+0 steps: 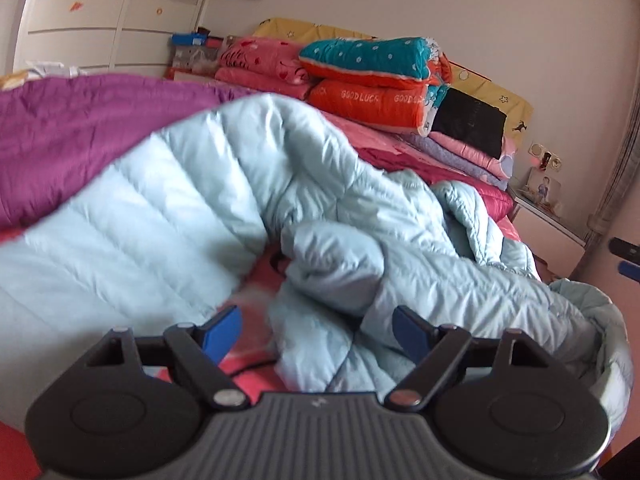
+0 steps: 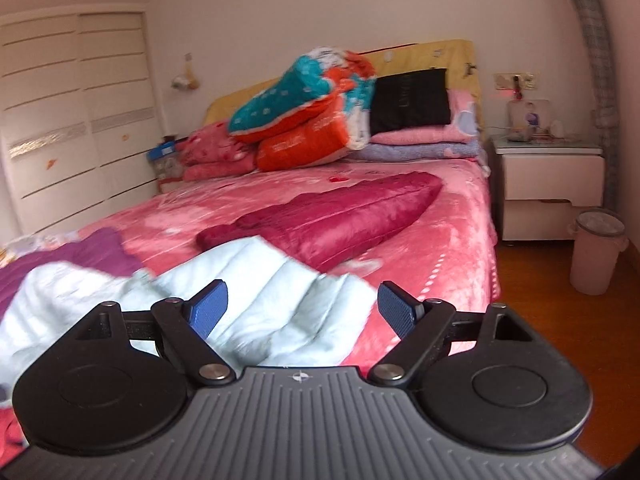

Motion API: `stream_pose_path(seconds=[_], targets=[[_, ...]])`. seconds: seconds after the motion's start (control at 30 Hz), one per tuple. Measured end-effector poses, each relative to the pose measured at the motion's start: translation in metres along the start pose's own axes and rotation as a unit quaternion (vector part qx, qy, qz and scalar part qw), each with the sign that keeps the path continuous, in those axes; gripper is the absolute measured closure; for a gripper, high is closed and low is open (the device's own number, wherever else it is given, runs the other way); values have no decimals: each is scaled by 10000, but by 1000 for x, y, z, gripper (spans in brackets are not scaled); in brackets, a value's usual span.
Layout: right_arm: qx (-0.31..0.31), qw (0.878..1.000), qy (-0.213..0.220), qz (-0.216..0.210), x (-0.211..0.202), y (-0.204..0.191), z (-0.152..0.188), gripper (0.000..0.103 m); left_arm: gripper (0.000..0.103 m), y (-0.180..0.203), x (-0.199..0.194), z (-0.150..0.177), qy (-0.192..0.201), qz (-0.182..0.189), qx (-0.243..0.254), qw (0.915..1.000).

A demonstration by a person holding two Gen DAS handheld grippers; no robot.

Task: Fold large clothes
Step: 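Lower the jacket onto the bed and open both grippers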

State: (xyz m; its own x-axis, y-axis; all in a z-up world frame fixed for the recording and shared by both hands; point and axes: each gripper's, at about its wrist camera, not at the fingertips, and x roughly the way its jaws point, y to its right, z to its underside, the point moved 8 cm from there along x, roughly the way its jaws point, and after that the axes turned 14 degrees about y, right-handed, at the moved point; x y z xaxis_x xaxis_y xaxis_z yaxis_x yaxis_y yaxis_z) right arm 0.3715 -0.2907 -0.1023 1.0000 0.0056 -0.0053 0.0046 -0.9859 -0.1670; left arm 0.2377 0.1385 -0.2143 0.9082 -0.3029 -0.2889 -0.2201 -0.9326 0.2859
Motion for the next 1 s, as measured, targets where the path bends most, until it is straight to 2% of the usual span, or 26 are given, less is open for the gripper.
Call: stream_pose_path(seconds=[0.1, 0.2, 0.3, 0.37, 0.4, 0.43, 0.47, 0.5, 0.53, 0.63, 0.8, 0.93, 1.0], targets=[[-218, 9983, -296, -451, -32, -30, 11, 0, 20, 2, 16, 12, -160, 119, -81, 9998], [-235, 9936, -792, -774, -63, -59, 30, 0, 20, 6, 30, 21, -298, 215, -200, 9991], [-258, 9869, -1259, -973, -83, -81, 52, 0, 22, 11, 43, 29, -510, 301, -302, 9978], [-452, 9828, -1461, -1039, -89, -95, 65, 0, 24, 13, 48, 34, -597, 211, -295, 9976], [-559, 9809, -1539, -1046, -89, -101, 71, 0, 34, 15, 48, 35, -605, 186, -280, 9976], [-601, 9797, -1597, -1053, -88, -104, 75, 0, 51, 17, 47, 35, -637, 207, -288, 9973], [-589, 9793, -1620, -1061, -87, -105, 78, 0, 59, 20, 45, 35, -688, 218, -311, 9969], [-546, 9794, -1644, -1043, -86, -105, 80, 0, 74, 22, 42, 36, -745, 202, -319, 9965], [-483, 9793, -1701, -986, -83, -103, 82, 0, 83, 23, 39, 36, -813, 191, -319, 9960], [-310, 9783, -1857, -861, -70, -90, 89, 0, 93, 29, 26, 40, -941, 178, -341, 9948], [83, 9790, -1900, -738, -66, -71, 88, 0, 97, 37, -14, 35, -973, 207, -598, 9932], [708, 9767, -1886, -744, -70, -58, 79, 0, 97, 34, -59, 12, -730, 213, -868, 9933], [785, 9775, -1815, -727, -73, -54, 75, 0, 97, 31, -83, -1, -544, 183, -1025, 9931]])
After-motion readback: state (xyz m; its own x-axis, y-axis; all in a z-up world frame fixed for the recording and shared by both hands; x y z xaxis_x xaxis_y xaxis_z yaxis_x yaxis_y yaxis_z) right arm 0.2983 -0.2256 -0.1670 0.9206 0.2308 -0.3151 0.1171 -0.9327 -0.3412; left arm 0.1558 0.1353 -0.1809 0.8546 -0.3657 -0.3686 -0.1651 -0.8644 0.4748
